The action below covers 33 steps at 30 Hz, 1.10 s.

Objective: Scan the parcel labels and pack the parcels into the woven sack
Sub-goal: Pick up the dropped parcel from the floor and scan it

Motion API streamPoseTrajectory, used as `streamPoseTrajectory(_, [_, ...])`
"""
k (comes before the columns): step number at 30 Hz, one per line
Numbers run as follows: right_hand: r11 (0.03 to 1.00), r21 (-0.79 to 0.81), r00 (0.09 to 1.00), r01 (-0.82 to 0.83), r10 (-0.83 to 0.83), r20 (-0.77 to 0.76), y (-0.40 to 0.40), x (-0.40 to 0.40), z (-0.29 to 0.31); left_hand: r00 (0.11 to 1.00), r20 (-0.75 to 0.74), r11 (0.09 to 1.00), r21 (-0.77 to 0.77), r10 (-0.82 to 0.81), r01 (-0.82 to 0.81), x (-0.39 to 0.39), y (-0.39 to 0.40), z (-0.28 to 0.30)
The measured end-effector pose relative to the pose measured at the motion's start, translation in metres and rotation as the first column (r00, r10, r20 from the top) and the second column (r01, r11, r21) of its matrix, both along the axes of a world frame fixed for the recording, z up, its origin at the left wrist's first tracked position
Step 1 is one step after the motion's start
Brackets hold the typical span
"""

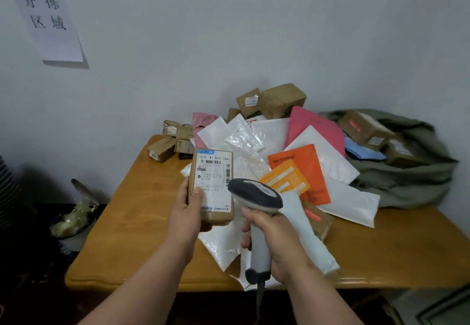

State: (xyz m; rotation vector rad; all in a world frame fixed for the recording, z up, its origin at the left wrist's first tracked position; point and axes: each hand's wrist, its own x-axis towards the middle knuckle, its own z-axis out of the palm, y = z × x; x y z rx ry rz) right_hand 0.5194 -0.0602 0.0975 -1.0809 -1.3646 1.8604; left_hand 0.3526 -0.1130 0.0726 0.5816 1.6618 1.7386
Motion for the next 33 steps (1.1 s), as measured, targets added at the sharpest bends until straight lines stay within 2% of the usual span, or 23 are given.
streamPoseTrajectory(5, [0.984, -0.124, 0.986, 0.128, -0.140, -0.088, 0.027, 0.071, 0.003, 0.994, -0.094, 0.998, 0.021, -0.057, 0.059, 0.068, 0.042, 0.022])
streamPoseTrajectory(10, [0.964, -0.148, 0.967, 0.221, -0.236, -0.093, 0.063, 0.165, 0.003, 0.983, -0.142, 0.993, 0.000, -0.113, 0.114, 0.161, 0.089, 0.028])
streamPoseTrajectory(13, [0.939, -0.123, 0.940, 0.320, -0.331, -0.082, 0.089, 0.221, 0.004, 0.981, -0.130, 0.990, -0.014, -0.143, 0.143, 0.214, 0.120, 0.027])
streamPoseTrajectory(18, [0.919, -0.045, 0.919, 0.392, -0.393, -0.037, 0.134, 0.286, 0.002, 0.976, -0.017, 0.974, -0.061, -0.219, 0.218, 0.281, 0.167, 0.024])
streamPoseTrajectory(28, [0.921, -0.001, 0.921, 0.390, -0.390, -0.015, 0.239, 0.325, -0.013, 0.935, 0.123, 0.922, -0.165, -0.334, 0.351, 0.336, 0.304, 0.003])
streamPoseTrajectory(33, [0.884, -0.038, 0.884, 0.467, -0.468, -0.026, 0.310, 0.336, -0.018, 0.881, 0.134, 0.863, -0.181, -0.454, 0.472, 0.347, 0.383, -0.003])
